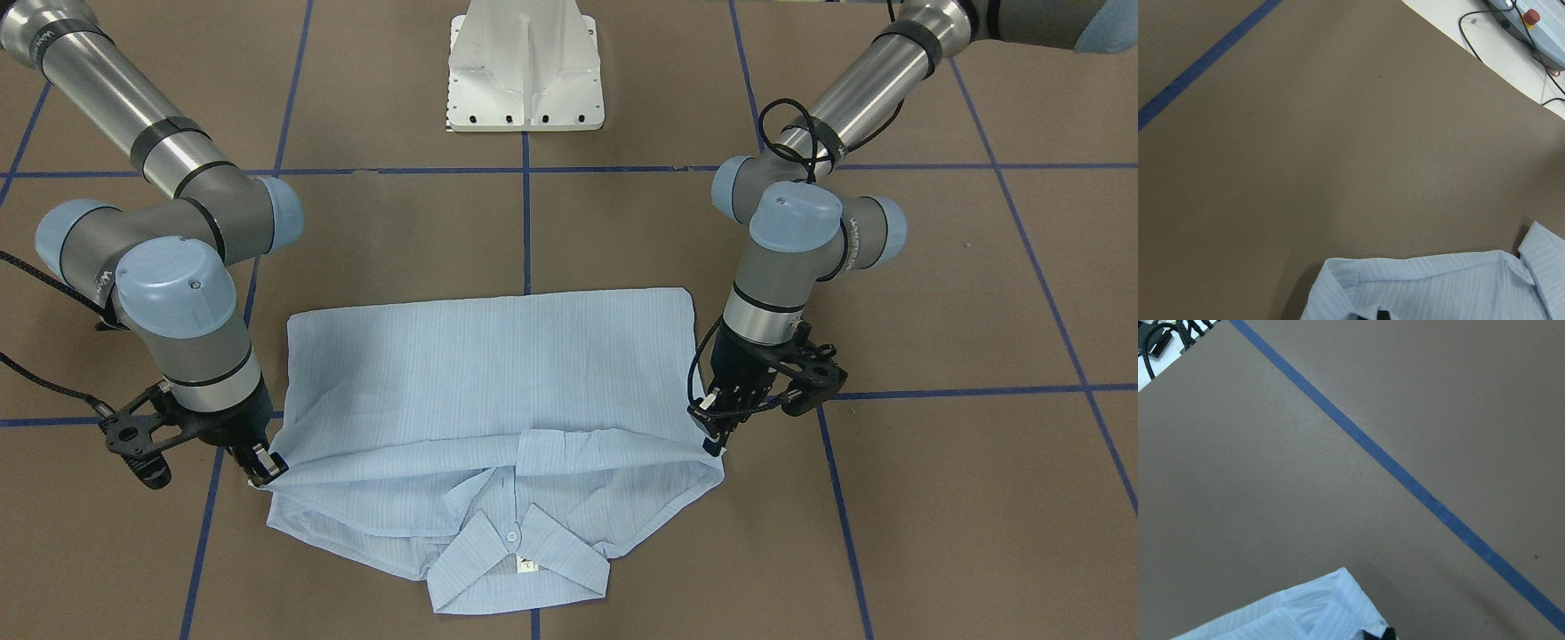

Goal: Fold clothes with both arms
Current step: 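Lay the hem down beside the collar and hold with both grippers, then release the hem and move the right gripper to the folded shirt's near corner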

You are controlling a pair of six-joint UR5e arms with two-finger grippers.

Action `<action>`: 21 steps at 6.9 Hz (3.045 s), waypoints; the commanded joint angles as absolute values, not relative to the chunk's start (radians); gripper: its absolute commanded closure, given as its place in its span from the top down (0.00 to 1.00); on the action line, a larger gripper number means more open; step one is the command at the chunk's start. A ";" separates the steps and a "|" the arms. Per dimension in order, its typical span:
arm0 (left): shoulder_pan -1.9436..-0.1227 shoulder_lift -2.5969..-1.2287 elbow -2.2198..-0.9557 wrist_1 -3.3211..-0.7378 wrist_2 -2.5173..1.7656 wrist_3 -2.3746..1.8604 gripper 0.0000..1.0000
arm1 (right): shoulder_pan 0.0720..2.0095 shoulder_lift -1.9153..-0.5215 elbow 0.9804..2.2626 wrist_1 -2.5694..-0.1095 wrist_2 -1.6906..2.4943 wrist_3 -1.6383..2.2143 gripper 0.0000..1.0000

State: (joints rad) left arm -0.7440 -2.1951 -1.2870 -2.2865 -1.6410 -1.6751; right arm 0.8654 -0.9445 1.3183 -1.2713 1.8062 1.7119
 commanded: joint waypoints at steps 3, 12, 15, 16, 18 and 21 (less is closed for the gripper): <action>-0.745 -2.206 -1.247 -2.303 -1.640 -1.675 0.29 | 0.862 -0.934 1.289 -1.243 1.801 1.710 0.57; -0.781 -2.192 -1.305 -2.338 -1.620 -1.566 1.00 | 0.723 -1.264 1.718 -1.174 1.847 2.018 1.00; -0.781 -2.178 -1.313 -2.332 -1.606 -1.566 1.00 | 0.657 -1.266 1.690 -1.167 1.824 2.154 0.88; -0.781 -2.177 -1.313 -2.332 -1.605 -1.565 1.00 | 0.641 -1.272 1.690 -1.167 1.795 2.161 0.88; -0.781 -2.174 -1.313 -2.332 -1.605 -1.565 1.00 | 0.634 -1.302 1.701 -1.167 1.795 2.167 0.85; -0.781 -2.175 -1.313 -2.330 -1.606 -1.568 1.00 | 0.634 -1.313 1.703 -1.166 1.795 2.166 0.52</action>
State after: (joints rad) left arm -0.7808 -2.1750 -1.3131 -2.3303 -1.6048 -1.5664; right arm 0.6340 -1.3115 1.7027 -1.1663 1.7949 2.1670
